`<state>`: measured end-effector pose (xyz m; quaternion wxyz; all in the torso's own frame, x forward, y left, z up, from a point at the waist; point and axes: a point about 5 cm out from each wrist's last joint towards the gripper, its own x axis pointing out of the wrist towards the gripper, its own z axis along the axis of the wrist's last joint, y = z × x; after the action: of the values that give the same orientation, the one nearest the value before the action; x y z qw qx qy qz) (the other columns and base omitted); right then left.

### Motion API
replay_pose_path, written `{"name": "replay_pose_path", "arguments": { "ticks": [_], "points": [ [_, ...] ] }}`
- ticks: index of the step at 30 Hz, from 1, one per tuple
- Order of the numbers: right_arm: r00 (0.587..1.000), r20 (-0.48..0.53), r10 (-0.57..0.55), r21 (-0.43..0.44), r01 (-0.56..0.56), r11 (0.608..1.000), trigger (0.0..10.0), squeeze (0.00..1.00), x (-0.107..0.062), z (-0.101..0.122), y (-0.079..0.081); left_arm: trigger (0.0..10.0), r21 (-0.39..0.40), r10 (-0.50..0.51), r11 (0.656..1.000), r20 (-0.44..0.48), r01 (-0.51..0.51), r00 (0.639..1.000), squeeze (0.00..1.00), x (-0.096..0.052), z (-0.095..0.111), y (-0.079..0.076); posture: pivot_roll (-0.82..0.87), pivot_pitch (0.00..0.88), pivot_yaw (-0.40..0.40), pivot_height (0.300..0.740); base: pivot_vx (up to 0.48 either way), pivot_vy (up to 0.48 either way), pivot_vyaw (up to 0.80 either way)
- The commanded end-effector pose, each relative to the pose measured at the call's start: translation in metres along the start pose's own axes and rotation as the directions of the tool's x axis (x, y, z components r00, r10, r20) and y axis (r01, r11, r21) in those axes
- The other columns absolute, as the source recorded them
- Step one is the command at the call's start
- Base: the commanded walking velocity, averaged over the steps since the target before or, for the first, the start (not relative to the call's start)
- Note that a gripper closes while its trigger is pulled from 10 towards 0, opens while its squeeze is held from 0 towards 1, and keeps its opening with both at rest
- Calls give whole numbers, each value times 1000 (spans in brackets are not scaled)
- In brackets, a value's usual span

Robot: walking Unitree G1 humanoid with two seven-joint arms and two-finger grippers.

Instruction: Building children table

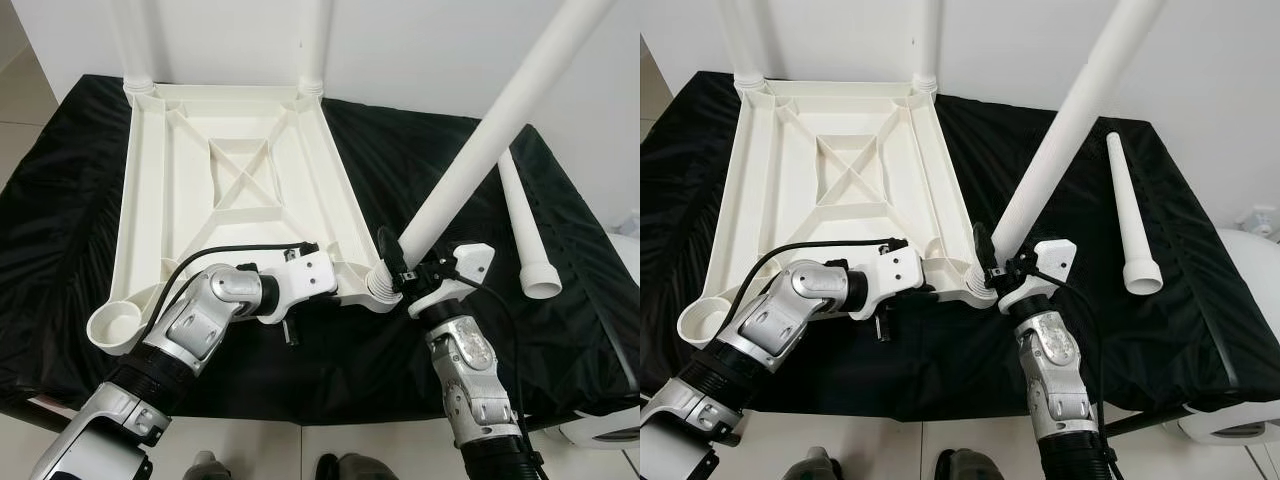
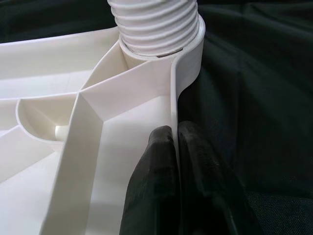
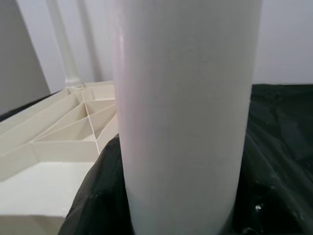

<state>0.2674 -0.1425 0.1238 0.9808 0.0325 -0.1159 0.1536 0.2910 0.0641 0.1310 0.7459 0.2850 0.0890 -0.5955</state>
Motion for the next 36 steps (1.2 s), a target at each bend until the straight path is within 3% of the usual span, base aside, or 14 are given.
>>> {"name": "replay_pose_path", "arguments": {
  "ticks": [1, 12, 24, 28, 36],
  "points": [
    [938, -333, -93, -87, 68, 994, 10000, 0, -46, -57, -23, 10000, -21, 66, 998, -28, -67, 997, 0, -11, -9, 8, 30, 95, -74, 740, 0, 0, 0],
    [940, -336, -56, -93, 25, 995, 10000, 0, -50, -59, -19, 10000, -22, 69, 997, -29, -69, 997, 0, -12, -10, 8, 29, 93, -74, 740, 0, 0, 0],
    [900, -389, -194, -63, 184, 981, 10000, 0, -58, -69, -36, 10000, -18, 67, 998, -25, -67, 997, 0, -12, -8, 10, 26, 88, -71, 740, 0, 0, 0],
    [860, -414, -297, -59, 300, 952, 10000, 0, -55, -71, -42, 10000, -15, 67, 998, -24, -67, 997, 0, -12, -8, 10, 28, 89, -70, 740, 0, 0, 0],
    [874, -402, -273, -85, 262, 961, 10000, 0, -50, -69, -37, 10000, -15, 67, 998, -25, -68, 997, 0, -13, -8, 11, 27, 92, -68, 740, 0, 0, 0]
  ]
}}
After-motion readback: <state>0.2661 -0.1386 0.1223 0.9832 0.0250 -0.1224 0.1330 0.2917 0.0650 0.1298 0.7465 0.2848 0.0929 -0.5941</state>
